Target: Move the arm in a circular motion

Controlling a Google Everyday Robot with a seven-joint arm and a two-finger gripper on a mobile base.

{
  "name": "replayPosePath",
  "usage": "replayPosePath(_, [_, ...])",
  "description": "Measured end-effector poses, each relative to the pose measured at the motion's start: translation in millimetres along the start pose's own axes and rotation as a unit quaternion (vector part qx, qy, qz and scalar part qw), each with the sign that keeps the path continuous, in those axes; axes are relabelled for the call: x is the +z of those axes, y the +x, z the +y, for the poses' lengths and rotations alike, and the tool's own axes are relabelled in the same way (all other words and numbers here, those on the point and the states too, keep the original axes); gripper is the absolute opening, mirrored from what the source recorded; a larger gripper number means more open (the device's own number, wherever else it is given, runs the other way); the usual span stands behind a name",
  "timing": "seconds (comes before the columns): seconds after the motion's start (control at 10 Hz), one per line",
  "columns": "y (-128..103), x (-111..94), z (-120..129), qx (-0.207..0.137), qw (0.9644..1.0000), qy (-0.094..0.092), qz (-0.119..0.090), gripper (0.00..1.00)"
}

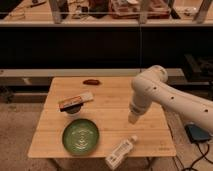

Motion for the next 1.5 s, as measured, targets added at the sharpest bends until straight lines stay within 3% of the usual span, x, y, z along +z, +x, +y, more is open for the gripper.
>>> replayPosePath(0.3, [41.9, 9.4, -18.8, -0.018, 0.9998, 0.003, -0.006, 0.45])
replayPosePath(0.5, [71.6, 9.6, -39.2, -0.058, 0.9983, 0.0, -0.013, 0.45])
replayPosePath(0.8, [96.9, 11.5, -36.2, -0.118, 0.9928, -0.01, -0.016, 0.45])
replayPosePath(1.1, [132.5, 9.4, -27.3, -0.115, 0.9932, -0.016, -0.014, 0.45])
replayPosePath(1.5, [136.2, 2.1, -21.2, -0.112, 0.9935, -0.018, -0.008, 0.45])
